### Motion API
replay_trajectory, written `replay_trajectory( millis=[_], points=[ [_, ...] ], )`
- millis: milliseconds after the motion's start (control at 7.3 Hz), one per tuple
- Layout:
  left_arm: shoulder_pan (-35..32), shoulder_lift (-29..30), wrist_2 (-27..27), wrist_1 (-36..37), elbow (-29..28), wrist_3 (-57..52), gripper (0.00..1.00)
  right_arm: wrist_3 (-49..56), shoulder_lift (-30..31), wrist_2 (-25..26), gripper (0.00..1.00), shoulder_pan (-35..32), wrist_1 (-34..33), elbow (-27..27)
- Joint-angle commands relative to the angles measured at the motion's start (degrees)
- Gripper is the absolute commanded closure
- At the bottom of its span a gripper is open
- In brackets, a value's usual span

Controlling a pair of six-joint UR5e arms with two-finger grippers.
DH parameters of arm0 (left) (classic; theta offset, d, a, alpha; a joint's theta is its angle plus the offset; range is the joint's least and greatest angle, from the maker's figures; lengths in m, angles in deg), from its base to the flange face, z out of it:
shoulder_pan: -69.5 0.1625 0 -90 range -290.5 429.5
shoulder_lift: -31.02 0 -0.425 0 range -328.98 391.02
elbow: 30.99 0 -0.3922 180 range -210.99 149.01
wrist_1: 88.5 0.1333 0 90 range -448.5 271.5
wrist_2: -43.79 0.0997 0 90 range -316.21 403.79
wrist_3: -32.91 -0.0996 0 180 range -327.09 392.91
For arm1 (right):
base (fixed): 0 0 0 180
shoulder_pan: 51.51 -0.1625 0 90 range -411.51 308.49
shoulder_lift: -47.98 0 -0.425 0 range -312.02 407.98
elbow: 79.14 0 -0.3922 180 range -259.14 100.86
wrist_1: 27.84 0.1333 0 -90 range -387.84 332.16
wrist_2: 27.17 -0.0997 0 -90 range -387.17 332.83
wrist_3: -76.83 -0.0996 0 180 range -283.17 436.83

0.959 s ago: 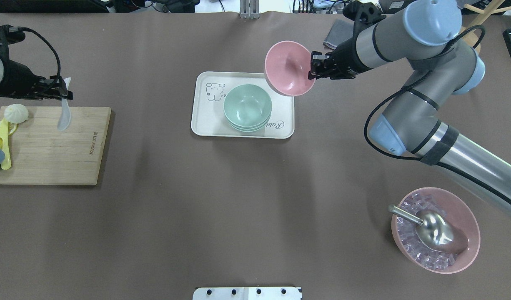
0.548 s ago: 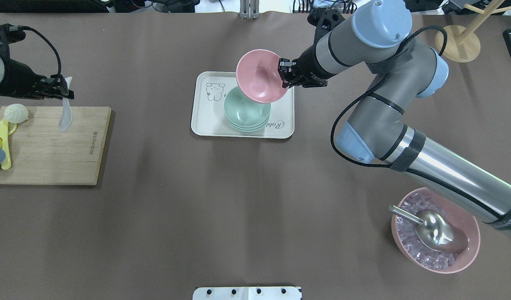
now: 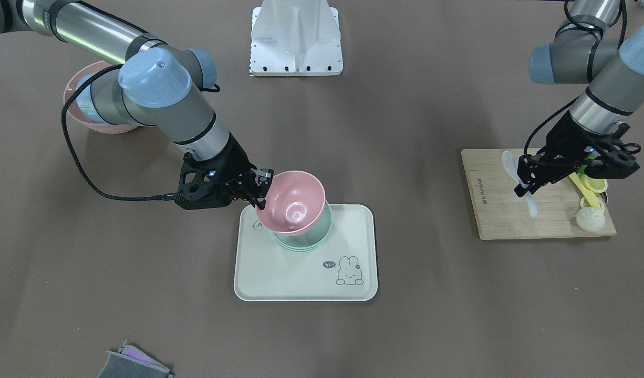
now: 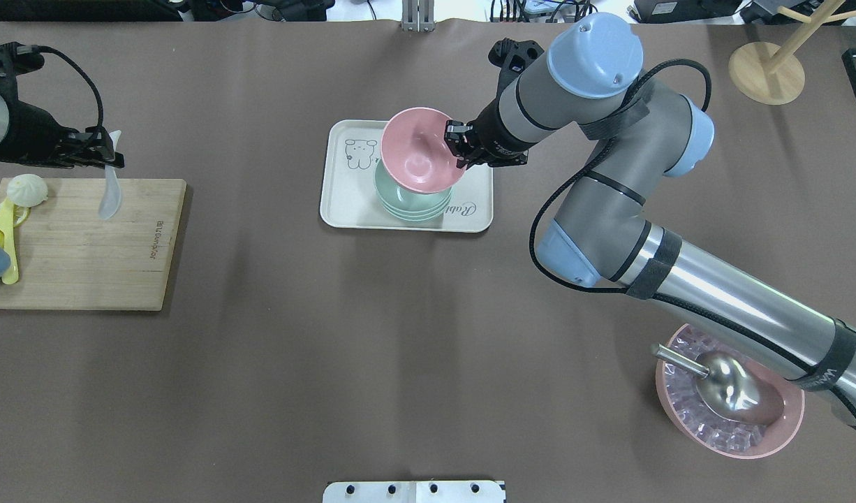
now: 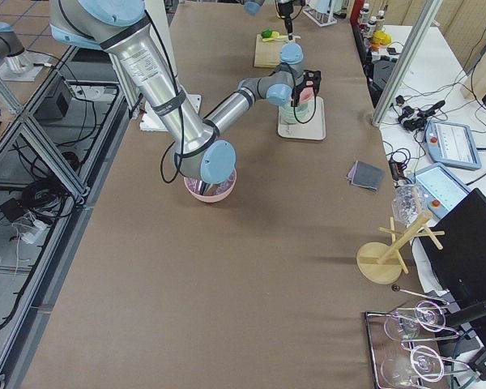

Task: Stack pink bowl on green and place spoon
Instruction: 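Lower the pink bowl into the green bowl and open the right gripper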

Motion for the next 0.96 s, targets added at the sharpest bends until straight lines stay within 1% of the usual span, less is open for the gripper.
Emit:
replay_trajectory(
  millis=[0, 274, 548, 685, 822],
  points=[
    [0.00, 0.00, 0.00, -0.09, -0.48, -0.15, 1.00, -0.60, -0.65, 0.20, 1.00, 0.85, 0.09, 1.05],
    [0.00, -0.18, 0.00, -0.70, -1.01, -0.32, 1.00, -0.69, -0.56, 0.90, 1.00, 1.29, 0.18, 1.05],
    [0.00, -0.26, 0.00, -8.06, -5.56, -0.06, 1.00, -0.69, -0.56, 1.52, 1.00, 1.99, 0.09, 1.40],
    [0.00, -0.18, 0.00, -8.18, -5.58, -0.06, 1.00, -0.78, -0.56, 1.69, 0.71, 1.99, 0.09, 1.40],
    [0.00, -0.18, -0.09, -8.18, -5.41, 0.03, 1.00, -0.95, -0.65, 2.13, 0.01, 2.08, 0.00, 1.40]
  ],
)
